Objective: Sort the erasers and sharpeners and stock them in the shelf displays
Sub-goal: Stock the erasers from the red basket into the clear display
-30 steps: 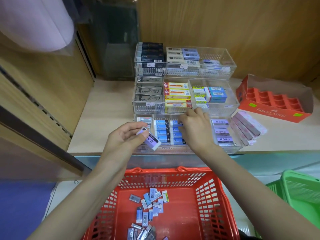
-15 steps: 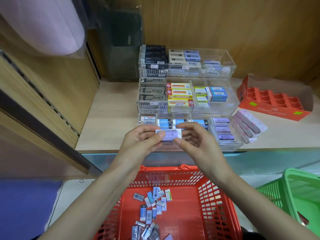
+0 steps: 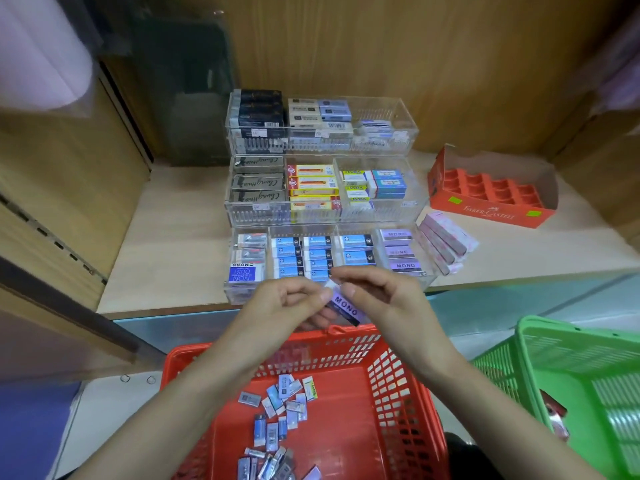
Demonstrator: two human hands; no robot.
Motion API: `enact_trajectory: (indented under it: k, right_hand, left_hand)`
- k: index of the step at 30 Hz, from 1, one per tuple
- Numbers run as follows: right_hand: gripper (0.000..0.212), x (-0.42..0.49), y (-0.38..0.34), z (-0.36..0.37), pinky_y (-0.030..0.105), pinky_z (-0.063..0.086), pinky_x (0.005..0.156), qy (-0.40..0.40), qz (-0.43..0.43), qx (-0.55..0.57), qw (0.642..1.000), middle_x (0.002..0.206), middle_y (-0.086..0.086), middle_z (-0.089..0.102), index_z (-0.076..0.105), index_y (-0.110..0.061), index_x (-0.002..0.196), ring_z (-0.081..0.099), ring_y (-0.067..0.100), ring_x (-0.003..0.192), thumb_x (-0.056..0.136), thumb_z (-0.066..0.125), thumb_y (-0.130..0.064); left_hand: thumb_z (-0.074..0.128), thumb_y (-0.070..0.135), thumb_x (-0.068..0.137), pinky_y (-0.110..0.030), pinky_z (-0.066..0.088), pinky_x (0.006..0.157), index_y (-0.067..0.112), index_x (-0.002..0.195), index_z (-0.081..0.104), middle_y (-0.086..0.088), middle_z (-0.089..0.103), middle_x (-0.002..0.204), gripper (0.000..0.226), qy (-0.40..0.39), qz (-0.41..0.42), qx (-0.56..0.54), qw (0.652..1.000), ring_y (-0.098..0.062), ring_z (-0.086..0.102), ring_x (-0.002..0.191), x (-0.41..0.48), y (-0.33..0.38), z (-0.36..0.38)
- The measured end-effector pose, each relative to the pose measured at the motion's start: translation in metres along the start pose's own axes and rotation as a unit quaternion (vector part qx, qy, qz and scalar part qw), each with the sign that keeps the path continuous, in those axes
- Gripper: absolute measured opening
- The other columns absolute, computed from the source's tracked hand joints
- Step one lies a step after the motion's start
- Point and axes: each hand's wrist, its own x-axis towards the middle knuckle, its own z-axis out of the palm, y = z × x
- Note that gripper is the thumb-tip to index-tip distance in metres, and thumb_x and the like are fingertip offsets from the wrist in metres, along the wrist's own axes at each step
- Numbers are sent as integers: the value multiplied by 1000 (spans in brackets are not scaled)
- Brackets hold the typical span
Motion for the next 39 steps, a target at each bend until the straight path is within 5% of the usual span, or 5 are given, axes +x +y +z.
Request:
enact_trajectory:
  k: [6,14,19,29,39]
  right_hand:
    - [32,3,24,-13,26,40,77,25,-203,-396,895,94,0,59,63,-14,111,55,18,86,86,58,-33]
    - [16,56,33,-99,40,45,74,88,-58,-540,835,93,13,68,68,-5,96,55,32,91,81,64,-8]
    - [16,68,45,-91,32,39,74,-9,-100,-552,828,97,12,70,71,-7,95,59,30,97,84,59,-5]
    - [12,79,72,-92,35,48,56,62,-141,-518,842,80,12,62,74,-4,77,60,34,69,67,71,2]
    - [22,22,38,-71,30,39,77,105,-182,-433,877,93,12,65,69,-6,98,59,28,89,84,52,-7]
  left_hand:
    - [61,31,82,-17,49,64,16,84,71,0,73,81,19,35,-34,-66,997,-6,64,70,6,-1,11]
    - [56,7,91,-10,46,58,11,87,64,-2,71,77,10,48,10,61,997,-2,63,61,11,-10,11]
    - [54,1,90,-8,47,61,6,87,65,-3,70,71,12,50,28,70,996,-1,64,60,13,-15,4]
    - [55,7,91,-10,48,62,12,86,67,3,72,75,14,57,28,109,992,-5,65,66,11,-22,-4]
    - [53,-2,90,-8,43,57,11,79,61,5,66,66,18,16,34,144,989,2,58,54,-11,-50,-2]
